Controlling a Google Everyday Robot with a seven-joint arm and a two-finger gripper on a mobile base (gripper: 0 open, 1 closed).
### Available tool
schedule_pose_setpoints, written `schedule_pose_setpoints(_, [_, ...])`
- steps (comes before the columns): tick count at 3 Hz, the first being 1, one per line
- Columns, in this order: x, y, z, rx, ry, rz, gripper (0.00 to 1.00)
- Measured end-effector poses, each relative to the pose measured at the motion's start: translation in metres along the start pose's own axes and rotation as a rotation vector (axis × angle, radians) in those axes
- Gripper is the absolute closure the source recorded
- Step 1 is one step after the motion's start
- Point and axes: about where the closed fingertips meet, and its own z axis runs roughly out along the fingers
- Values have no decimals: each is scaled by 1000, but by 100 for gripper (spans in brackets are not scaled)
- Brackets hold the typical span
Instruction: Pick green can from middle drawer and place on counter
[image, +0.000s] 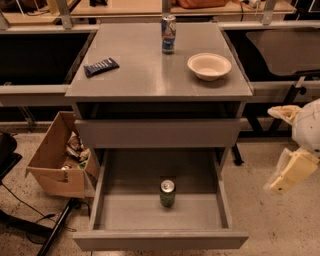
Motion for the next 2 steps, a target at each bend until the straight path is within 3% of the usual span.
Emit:
schedule_pose_setpoints(1, [33,3,49,40,-203,67,0])
schedule_pose_setpoints(2, [39,-9,81,91,-430,103,0])
